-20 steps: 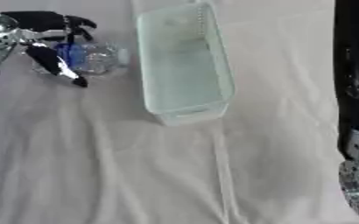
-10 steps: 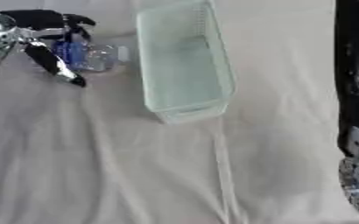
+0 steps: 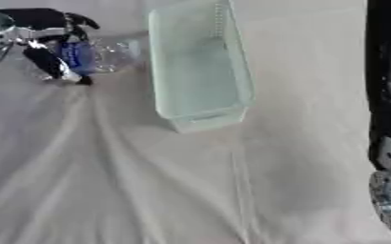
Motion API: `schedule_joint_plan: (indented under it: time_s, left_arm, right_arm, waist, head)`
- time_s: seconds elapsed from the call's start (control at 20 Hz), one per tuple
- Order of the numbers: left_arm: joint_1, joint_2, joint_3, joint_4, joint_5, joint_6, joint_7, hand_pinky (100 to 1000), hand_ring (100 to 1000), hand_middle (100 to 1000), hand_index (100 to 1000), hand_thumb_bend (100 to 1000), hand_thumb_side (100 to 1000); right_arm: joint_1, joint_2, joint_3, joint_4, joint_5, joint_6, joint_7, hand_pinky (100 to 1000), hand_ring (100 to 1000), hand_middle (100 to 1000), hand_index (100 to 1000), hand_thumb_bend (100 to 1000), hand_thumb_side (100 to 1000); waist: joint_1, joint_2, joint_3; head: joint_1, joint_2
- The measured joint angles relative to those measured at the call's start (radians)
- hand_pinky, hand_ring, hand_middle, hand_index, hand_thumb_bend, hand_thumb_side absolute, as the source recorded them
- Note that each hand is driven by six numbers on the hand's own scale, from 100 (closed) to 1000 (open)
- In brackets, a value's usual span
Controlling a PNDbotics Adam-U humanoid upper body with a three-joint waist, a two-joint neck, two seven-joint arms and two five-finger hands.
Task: Pick up objects on the table and place them in the box.
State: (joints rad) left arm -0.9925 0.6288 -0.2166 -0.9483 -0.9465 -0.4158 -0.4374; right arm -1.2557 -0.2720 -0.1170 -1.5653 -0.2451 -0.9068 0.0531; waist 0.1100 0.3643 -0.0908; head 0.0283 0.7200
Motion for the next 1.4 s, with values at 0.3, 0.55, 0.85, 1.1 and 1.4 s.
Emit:
schedule_joint_plan:
  time_s: [0.3, 0.55, 0.85, 1.1, 1.4]
  left_arm:
    - [0.007, 0.001, 0.002, -0.012, -0.043, 0.024, 0.131, 100, 100, 673, 315, 111, 100]
    - [0.007, 0.001, 0.002, -0.007, -0.071, 0.041, 0.221, 100, 100, 607, 292, 157, 100]
    - [-0.001, 0.004, 0.002, -0.006, -0.083, 0.053, 0.247, 100, 100, 559, 290, 188, 100]
    - [-0.011, 0.015, 0.002, -0.012, -0.086, 0.058, 0.250, 100, 100, 526, 278, 206, 100]
    - [-0.014, 0.026, 0.002, -0.025, -0.083, 0.065, 0.250, 100, 100, 522, 281, 203, 100]
  right_arm:
    - [0.000, 0.000, 0.000, 0.003, -0.003, 0.000, 0.005, 686, 783, 833, 851, 100, 1000]
    - [0.000, 0.000, 0.000, 0.004, -0.008, 0.000, 0.010, 685, 782, 833, 852, 100, 1000]
    - [0.004, 0.000, 0.000, 0.005, -0.010, -0.001, 0.020, 682, 782, 834, 854, 100, 1000]
    - [0.013, 0.000, 0.000, 0.010, -0.015, -0.001, 0.029, 679, 781, 835, 855, 100, 1000]
    - [0.025, 0.001, 0.001, 0.011, -0.019, -0.001, 0.040, 677, 781, 835, 856, 100, 1000]
  waist:
    - [-0.001, 0.001, 0.000]
    - [-0.001, 0.002, 0.002]
    - [0.006, 0.001, 0.012]
    - [0.012, 0.001, 0.020]
    - [0.017, -0.001, 0.026]
  head:
    - [0.007, 0.000]
    - [0.008, 0.000]
    - [0.007, 0.000]
    - [0.007, 0.000]
    - [0.007, 0.000]
